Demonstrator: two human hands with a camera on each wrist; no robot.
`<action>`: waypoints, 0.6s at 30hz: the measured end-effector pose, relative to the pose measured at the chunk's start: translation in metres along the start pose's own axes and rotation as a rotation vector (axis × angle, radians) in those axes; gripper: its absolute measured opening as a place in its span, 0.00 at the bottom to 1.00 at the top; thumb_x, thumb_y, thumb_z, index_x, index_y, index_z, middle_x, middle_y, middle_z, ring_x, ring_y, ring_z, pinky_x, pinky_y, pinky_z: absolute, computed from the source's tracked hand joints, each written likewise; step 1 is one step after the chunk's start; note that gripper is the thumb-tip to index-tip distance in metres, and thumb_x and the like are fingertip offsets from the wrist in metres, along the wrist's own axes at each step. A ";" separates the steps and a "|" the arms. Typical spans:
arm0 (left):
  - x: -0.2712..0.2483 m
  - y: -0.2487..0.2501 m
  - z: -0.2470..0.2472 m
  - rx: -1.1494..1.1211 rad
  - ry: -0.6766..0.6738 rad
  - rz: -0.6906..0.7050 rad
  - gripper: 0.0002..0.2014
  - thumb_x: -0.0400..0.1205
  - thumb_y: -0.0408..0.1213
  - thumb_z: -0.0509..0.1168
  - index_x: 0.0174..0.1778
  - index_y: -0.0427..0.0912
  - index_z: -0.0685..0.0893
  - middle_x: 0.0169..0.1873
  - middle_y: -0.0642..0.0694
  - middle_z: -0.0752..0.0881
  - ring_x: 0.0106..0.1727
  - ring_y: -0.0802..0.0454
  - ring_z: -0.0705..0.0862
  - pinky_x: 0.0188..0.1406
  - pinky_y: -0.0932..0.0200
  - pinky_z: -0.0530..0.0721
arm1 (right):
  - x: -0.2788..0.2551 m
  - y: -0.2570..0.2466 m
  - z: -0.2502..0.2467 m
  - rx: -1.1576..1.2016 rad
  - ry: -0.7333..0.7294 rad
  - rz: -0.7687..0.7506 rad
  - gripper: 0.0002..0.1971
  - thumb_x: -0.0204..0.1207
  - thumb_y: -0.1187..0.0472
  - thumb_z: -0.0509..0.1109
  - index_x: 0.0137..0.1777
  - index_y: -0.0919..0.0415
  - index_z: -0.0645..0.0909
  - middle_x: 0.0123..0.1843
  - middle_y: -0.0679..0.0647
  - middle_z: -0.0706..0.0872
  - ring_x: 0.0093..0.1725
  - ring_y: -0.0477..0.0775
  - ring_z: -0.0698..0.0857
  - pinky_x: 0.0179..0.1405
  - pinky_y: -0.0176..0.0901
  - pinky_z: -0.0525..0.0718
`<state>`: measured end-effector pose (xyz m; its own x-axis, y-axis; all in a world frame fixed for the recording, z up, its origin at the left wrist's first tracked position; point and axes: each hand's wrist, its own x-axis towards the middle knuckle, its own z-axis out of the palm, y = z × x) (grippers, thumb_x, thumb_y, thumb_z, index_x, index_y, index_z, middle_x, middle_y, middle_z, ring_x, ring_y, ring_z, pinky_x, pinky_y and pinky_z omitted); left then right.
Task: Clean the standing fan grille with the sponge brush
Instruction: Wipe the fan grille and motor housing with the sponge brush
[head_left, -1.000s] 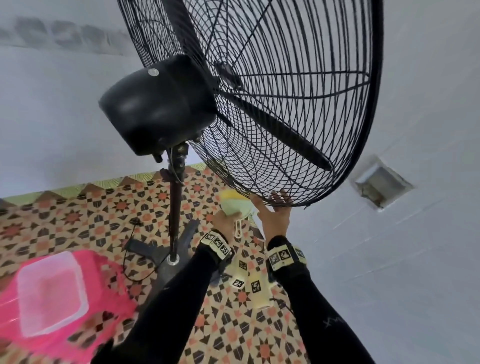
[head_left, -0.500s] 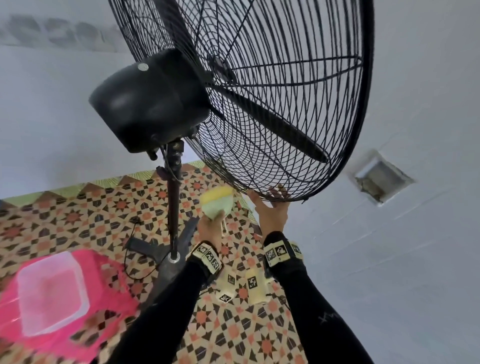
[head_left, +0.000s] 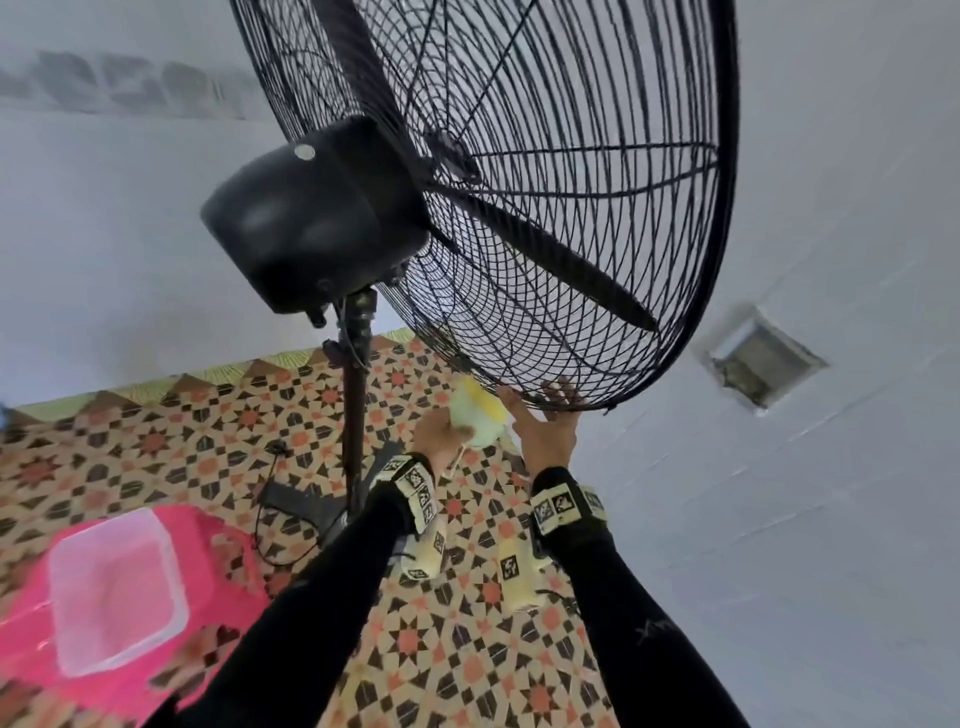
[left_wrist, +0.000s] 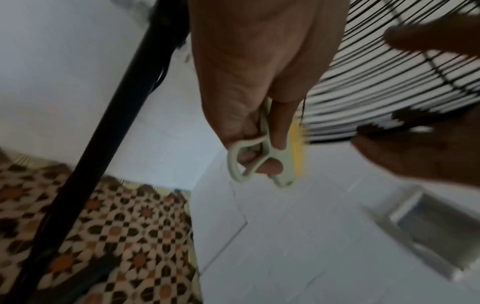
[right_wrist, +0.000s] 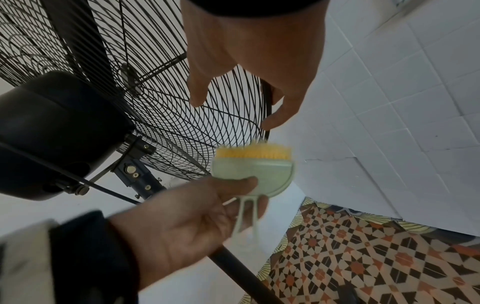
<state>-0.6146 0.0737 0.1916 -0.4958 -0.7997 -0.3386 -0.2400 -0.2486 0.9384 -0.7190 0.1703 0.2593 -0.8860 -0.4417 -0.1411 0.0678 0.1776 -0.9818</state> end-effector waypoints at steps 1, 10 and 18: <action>-0.002 0.007 -0.004 -0.005 -0.020 0.034 0.21 0.82 0.26 0.71 0.73 0.31 0.82 0.61 0.34 0.90 0.45 0.38 0.93 0.37 0.48 0.94 | 0.000 0.000 0.000 0.000 0.000 0.002 0.51 0.46 0.29 0.89 0.70 0.31 0.68 0.70 0.43 0.81 0.69 0.53 0.84 0.67 0.60 0.86; -0.012 0.038 -0.044 0.284 0.020 0.253 0.23 0.89 0.34 0.67 0.80 0.38 0.75 0.61 0.38 0.89 0.57 0.43 0.89 0.44 0.65 0.83 | -0.002 -0.003 0.006 0.034 0.023 -0.006 0.58 0.46 0.30 0.90 0.77 0.36 0.66 0.72 0.46 0.82 0.69 0.56 0.84 0.67 0.61 0.86; -0.012 0.073 -0.068 0.198 0.556 0.514 0.35 0.90 0.36 0.65 0.90 0.56 0.58 0.66 0.34 0.87 0.54 0.36 0.91 0.57 0.44 0.91 | -0.007 -0.006 0.005 0.025 0.024 0.003 0.57 0.49 0.34 0.90 0.78 0.44 0.67 0.73 0.50 0.81 0.70 0.56 0.83 0.66 0.60 0.87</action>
<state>-0.5693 0.0275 0.2690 -0.1067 -0.9575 0.2680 -0.2639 0.2872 0.9208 -0.7106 0.1678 0.2656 -0.8963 -0.4203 -0.1414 0.0818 0.1565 -0.9843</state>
